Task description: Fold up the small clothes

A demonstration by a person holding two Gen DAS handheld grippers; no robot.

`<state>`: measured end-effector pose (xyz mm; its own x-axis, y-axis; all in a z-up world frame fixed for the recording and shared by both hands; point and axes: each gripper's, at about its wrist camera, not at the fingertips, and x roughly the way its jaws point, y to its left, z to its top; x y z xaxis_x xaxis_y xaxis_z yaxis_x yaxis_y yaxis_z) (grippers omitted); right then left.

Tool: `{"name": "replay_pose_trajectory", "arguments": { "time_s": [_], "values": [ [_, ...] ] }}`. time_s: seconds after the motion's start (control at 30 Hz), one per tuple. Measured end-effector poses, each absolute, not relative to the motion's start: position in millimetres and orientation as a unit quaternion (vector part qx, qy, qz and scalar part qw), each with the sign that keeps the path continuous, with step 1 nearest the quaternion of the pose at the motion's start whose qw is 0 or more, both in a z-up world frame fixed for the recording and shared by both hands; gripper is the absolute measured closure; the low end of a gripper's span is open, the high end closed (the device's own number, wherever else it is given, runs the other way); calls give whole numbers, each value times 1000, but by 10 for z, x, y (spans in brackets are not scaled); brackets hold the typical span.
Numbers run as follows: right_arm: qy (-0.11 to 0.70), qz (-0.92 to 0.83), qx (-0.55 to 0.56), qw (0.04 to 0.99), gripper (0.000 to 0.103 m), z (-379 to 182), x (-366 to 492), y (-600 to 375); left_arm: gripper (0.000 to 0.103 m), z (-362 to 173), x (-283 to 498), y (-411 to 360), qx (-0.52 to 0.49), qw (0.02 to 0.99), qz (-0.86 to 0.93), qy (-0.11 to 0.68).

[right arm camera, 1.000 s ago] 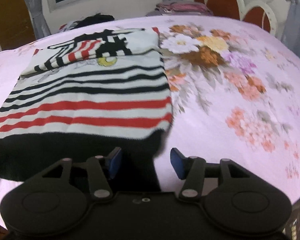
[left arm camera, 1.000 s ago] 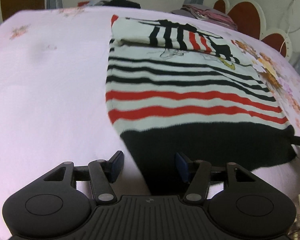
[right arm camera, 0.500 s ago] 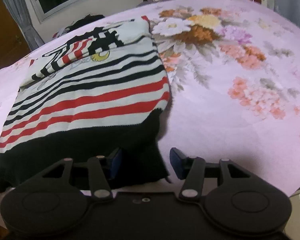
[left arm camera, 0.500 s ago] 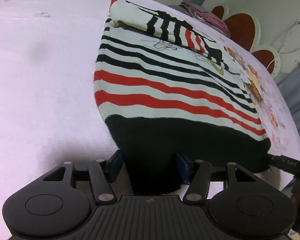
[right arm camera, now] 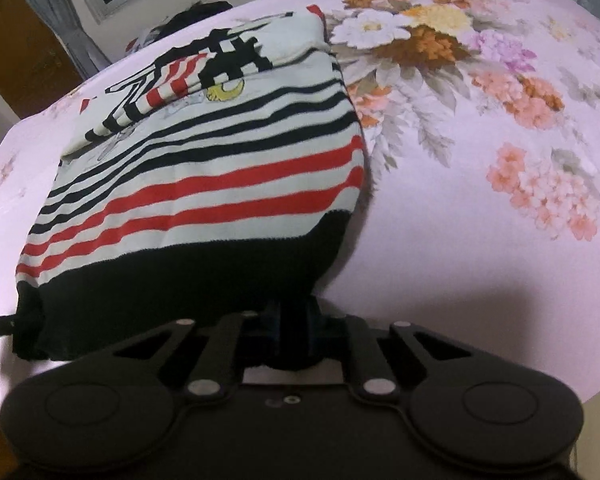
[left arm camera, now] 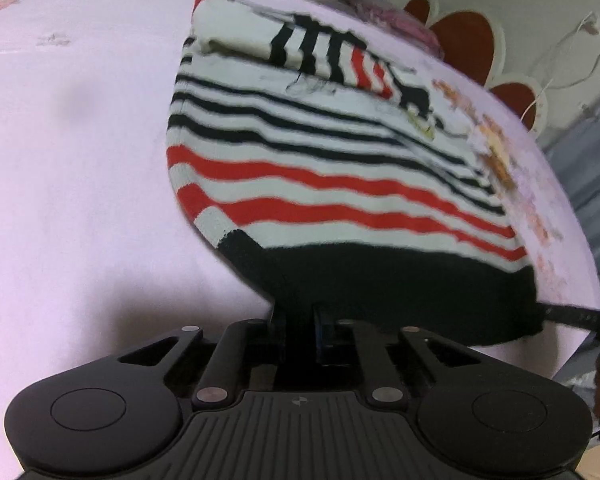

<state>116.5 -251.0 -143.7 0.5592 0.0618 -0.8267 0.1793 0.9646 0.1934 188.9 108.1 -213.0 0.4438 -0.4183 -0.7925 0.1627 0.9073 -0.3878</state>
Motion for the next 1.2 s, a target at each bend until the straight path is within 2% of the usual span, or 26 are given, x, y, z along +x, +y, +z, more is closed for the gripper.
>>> {"name": "replay_pose_trajectory", "arguments": {
  "time_s": [0.1, 0.17, 0.3, 0.37, 0.4, 0.63, 0.83, 1.2],
  "values": [
    [473, -43, 148, 867, 68, -1472, 1202, -2586, 91, -2153, 1894, 1124, -141, 835, -173, 502],
    [467, -44, 155, 870, 60, -1487, 1240, -2595, 91, -2176, 1920, 1138, -155, 830, -170, 507],
    [479, -32, 150, 864, 65, -1579, 1312, -2477, 91, -2205, 1946, 1133, -171, 827, -168, 509],
    [483, -28, 129, 865, 79, -1567, 1316, -2411, 91, -2191, 1937, 1103, -160, 830, -172, 507],
    [487, -22, 142, 861, 91, -1568, 1318, -2431, 91, -2182, 1937, 1094, -154, 831, -174, 506],
    [489, -7, 193, 851, 93, -1494, 1295, -2566, 92, -2069, 1948, 1132, -153, 838, -184, 490],
    [451, 15, 242, 859, 93, -1243, 1338, -2696, 92, -1807, 2042, 1173, -161, 860, -189, 447],
    [387, 40, 245, 888, 93, -755, 1785, -2761, 92, -1342, 2470, 1162, -169, 889, -191, 380]
  ]
}}
